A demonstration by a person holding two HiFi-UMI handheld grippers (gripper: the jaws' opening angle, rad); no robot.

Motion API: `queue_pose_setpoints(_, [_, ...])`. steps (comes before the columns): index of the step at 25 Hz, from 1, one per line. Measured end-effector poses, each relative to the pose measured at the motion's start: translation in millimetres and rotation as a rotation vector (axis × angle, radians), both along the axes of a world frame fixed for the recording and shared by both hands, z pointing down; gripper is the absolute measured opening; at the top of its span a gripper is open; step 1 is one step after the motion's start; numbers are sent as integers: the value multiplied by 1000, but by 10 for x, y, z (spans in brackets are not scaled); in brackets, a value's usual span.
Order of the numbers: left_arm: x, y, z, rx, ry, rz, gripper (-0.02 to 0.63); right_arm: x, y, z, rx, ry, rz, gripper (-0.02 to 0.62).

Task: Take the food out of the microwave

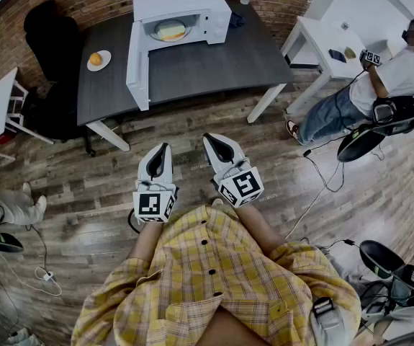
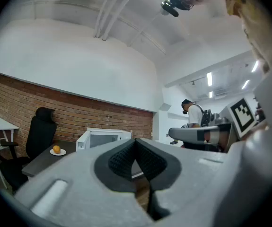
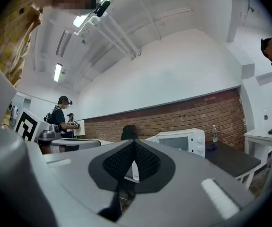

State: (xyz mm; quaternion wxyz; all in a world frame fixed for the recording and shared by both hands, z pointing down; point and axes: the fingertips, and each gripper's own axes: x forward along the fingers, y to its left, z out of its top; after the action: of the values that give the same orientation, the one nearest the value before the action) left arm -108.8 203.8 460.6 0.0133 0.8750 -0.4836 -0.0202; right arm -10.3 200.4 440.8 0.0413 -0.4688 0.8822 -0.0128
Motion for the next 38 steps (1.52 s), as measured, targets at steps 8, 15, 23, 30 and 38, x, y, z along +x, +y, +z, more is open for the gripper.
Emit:
queue_pose_setpoints(8, [140,11,8,-6,-4,-6,0,139,-4,43,-16,3,3,3])
queue_pose_setpoints(15, [297,29,41,-16,-15,-22,0,319,-37,87,-36,-28,2,3])
queue_pose_setpoints(23, [524,93,77,-15,-21,-46,0,453,-31,65,-24,-39,-63,3])
queue_pose_setpoints(30, [767,184,74,-9,-30,-97,0,685,16,83,-12,-52,-115,3])
queue_pose_setpoints(38, [1033,301,73,-14,-50,-134,-2,874,62,104,-11,-76,-150,3])
